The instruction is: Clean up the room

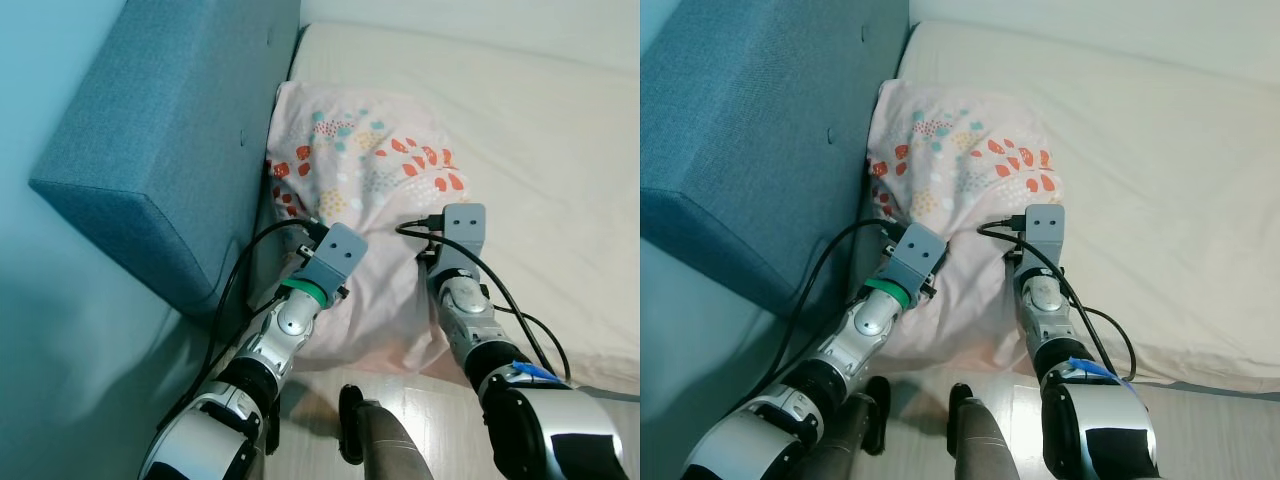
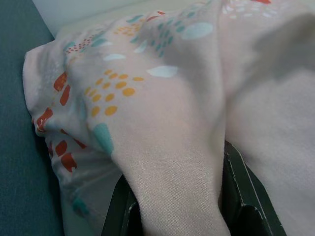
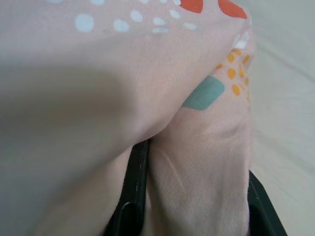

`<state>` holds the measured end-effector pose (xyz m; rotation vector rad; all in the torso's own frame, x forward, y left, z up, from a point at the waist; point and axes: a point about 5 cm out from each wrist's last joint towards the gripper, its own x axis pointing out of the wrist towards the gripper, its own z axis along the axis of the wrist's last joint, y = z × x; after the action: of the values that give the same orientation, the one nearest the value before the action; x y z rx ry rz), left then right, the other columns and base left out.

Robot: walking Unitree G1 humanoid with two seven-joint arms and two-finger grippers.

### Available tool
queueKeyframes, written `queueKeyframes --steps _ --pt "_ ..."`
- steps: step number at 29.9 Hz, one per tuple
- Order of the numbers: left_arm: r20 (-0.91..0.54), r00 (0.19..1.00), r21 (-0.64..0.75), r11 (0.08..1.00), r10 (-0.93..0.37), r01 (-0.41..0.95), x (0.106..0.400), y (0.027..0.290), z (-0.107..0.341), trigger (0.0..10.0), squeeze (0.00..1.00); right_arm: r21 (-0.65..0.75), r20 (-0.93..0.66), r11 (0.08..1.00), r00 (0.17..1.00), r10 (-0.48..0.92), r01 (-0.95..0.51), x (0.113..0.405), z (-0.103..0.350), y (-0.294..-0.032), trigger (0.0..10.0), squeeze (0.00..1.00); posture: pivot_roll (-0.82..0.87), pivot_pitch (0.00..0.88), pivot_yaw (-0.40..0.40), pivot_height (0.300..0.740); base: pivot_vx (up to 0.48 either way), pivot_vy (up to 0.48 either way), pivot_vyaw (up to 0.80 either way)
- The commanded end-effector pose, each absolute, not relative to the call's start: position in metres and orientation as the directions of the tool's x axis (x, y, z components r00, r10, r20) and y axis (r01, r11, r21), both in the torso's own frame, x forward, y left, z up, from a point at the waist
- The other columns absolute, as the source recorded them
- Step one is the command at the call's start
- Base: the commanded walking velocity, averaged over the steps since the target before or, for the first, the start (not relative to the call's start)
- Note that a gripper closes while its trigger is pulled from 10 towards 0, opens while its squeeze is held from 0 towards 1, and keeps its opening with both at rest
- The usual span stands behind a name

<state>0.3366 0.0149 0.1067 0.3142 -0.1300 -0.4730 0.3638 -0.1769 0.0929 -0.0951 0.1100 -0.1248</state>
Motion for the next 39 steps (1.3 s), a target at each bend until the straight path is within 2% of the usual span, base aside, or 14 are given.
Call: queueKeyframes --steps 1,2,5,6,8,9,13,14,21,24,29,32,34,39 --pt "0.039 0.859 0.332 0.818 -0.51 0.47 0.33 0.006 0.102 10.0 0.1 -0.11 -0.099 0.988 0.988 -0.118 0.107 0.361 0.089 -0.174 10.0 0.23 0.02 0.295 -0.006 0.74 0.0 0.0 0.0" --pt "0.031 0.858 0.339 0.813 -0.513 0.474 0.329 0.008 0.098 10.0 0.0 -0.121 -0.097 0.986 0.987 -0.125 0.113 0.358 0.085 -0.173 10.0 0.0 0.02 0.292 -0.006 0.74 0.0 0.0 0.0" --pt "0.017 0.848 0.355 0.796 -0.53 0.491 0.326 0.013 0.092 10.0 0.0 -0.095 -0.105 0.986 0.984 -0.145 0.135 0.35 0.075 -0.171 10.0 0.0 0.01 0.275 -0.004 0.74 0.0 0.0 0.0" --pt "0.005 0.837 0.36 0.782 -0.547 0.508 0.325 0.017 0.089 10.0 0.22 -0.077 -0.114 0.987 0.982 -0.152 0.144 0.344 0.068 -0.171 10.0 0.26 0.01 0.27 -0.005 0.74 0.0 0.0 0.0" --pt "0.005 0.837 0.36 0.782 -0.547 0.508 0.325 0.017 0.089 10.0 0.22 -0.077 -0.114 0.987 0.982 -0.152 0.144 0.344 0.068 -0.171 10.0 0.26 0.01 0.27 -0.005 0.74 0.0 0.0 0.0" --pt "-0.007 0.825 0.354 0.77 -0.565 0.53 0.323 0.019 0.087 10.0 1.0 -0.052 -0.115 0.989 0.983 -0.143 0.138 0.339 0.063 -0.17 10.0 1.0 0.01 0.268 -0.005 0.74 0.0 0.0 0.0" --pt "0.004 0.822 0.335 0.775 -0.57 0.536 0.321 0.024 0.084 10.0 1.0 -0.116 -0.1 0.981 0.981 -0.165 0.153 0.33 0.055 -0.171 10.0 1.0 0.01 0.256 -0.006 0.74 0.0 0.0 0.0" --pt "0.012 0.822 0.32 0.781 -0.569 0.536 0.32 0.025 0.084 10.0 0.0 -0.155 -0.092 0.973 0.978 -0.185 0.17 0.327 0.053 -0.173 10.0 0.0 0.0 0.252 -0.006 0.74 0.0 0.0 0.0" --pt "0.074 0.799 0.272 0.783 -0.597 0.56 0.311 0.03 0.085 10.0 0.0 -0.2 -0.006 0.966 0.985 -0.17 0.166 0.31 0.048 -0.175 10.0 0.0 0.0 0.245 -0.004 0.74 0.0 0.0 0.0" --pt "0.121 0.799 0.263 0.795 -0.589 0.546 0.308 0.041 0.09 10.0 0.0 -0.199 0.035 0.968 0.989 -0.146 0.15 0.297 0.047 -0.175 10.0 0.0 0.0 0.241 0.0 0.74 0.0 0.0 0.0" --pt "0.142 0.823 0.254 0.824 -0.55 0.506 0.3 0.083 0.093 10.0 0.0 -0.201 0.096 0.976 0.993 -0.069 0.087 0.268 0.045 -0.171 10.0 0.0 0.0 0.234 0.008 0.74 0.0 0.0 0.0" --pt "0.131 0.833 0.265 0.828 -0.538 0.494 0.294 0.1 0.092 10.0 0.0 -0.223 0.115 0.973 0.993 -0.032 0.057 0.261 0.046 -0.167 10.0 0.0 0.0 0.233 0.002 0.74 0.0 0.0 0.0" --pt "0.131 0.833 0.265 0.828 -0.538 0.494 0.294 0.1 0.092 10.0 0.0 -0.223 0.115 0.973 0.993 -0.032 0.057 0.261 0.046 -0.167 10.0 0.0 0.0 0.233 0.002 0.74 0.0 0.0 0.0" --pt "0.1 0.831 0.349 0.801 -0.547 0.485 0.284 0.126 0.089 10.0 0.0 -0.25 0.131 0.968 0.991 0.038 -0.004 0.256 0.05 -0.158 10.0 0.0 0.01 0.232 -0.016 0.74 0.0 0.0 0.0"
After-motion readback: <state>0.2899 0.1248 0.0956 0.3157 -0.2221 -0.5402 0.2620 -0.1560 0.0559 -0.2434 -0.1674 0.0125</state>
